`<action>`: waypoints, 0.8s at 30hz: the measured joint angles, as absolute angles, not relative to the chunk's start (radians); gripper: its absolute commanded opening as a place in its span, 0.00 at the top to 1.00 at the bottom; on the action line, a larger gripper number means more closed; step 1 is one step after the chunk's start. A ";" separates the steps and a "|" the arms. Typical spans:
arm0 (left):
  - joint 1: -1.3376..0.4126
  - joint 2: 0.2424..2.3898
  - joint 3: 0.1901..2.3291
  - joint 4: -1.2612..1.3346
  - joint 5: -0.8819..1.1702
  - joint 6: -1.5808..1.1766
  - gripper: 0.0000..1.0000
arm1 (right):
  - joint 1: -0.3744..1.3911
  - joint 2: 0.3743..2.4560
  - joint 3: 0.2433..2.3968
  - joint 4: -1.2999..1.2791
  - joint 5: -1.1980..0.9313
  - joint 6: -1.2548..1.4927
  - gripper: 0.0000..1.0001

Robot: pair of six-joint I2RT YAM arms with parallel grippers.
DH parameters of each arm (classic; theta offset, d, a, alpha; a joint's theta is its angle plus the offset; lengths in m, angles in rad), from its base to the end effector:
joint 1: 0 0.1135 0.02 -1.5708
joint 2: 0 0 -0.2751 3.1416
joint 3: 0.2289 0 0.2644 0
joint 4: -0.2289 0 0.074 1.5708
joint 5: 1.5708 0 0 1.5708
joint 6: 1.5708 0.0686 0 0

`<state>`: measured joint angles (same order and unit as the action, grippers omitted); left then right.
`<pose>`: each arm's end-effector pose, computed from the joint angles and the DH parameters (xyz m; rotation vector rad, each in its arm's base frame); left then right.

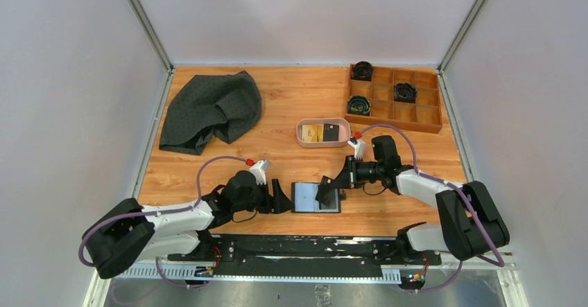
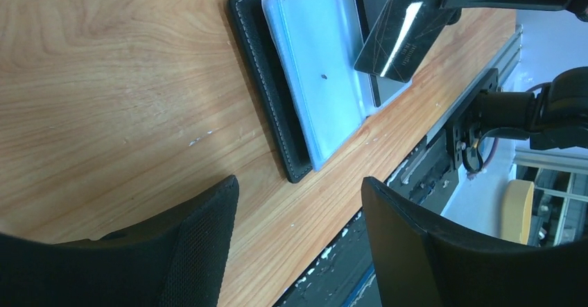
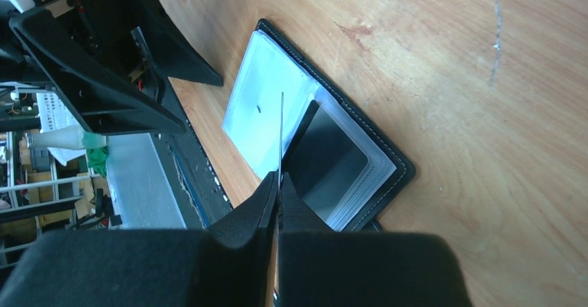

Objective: Put the credit cards into the card holder
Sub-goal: Insert the credit card into the card holder.

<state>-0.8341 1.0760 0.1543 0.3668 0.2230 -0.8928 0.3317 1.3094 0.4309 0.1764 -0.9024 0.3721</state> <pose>0.1316 -0.1676 0.1125 0.0783 2.3795 -1.1783 0.2173 0.1318 0.1441 -0.4620 2.2686 1.3886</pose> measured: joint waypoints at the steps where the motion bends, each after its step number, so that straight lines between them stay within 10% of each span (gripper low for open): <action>1: -0.838 1.086 0.159 0.369 0.218 -0.894 0.32 | 0.332 1.310 0.431 0.176 -0.895 0.377 1.00; 24: -0.879 1.332 0.266 0.458 0.170 -0.887 0.59 | 0.338 1.434 0.465 0.146 -0.846 0.475 1.00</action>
<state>-0.8795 1.3323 0.2661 0.4580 0.1696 -0.8867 0.3382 1.4342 0.4652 0.1455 -0.8455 0.4747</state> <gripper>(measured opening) 0.439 0.009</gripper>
